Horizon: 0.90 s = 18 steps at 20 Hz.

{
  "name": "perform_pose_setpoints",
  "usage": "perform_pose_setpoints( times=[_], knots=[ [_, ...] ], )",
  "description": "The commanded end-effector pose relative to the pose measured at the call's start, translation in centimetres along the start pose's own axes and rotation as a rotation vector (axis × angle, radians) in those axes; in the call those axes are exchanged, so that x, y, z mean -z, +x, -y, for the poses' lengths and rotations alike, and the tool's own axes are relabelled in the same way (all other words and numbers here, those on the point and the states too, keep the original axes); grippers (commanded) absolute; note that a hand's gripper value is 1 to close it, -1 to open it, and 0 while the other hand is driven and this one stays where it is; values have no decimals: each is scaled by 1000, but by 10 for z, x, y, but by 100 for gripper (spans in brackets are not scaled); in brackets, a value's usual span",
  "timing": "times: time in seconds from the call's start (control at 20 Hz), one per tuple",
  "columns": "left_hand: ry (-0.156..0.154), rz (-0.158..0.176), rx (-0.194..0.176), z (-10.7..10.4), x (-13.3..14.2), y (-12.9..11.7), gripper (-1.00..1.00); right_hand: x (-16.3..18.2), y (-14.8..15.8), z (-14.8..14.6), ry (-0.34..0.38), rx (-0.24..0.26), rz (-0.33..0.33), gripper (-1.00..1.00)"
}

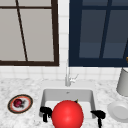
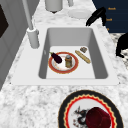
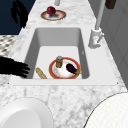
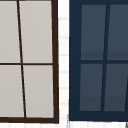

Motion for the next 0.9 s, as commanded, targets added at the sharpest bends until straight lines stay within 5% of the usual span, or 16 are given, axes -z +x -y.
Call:
perform_pose_setpoints(
  times=[0.0,0.45,0.7,0.85],
  knots=[
    [0,0,0,0,0,0,0,2,-1,-3,26,-68,102,-100],
    [1,-1,1,0,0,0,0,8,-6,4,-2,-95,245,-100],
    [1,-1,1,0,0,0,0,40,-4,19,-17,-59,224,-100],
    [1,-1,1,0,0,0,0,61,2,28,-17,-78,199,-100]
  ],
)
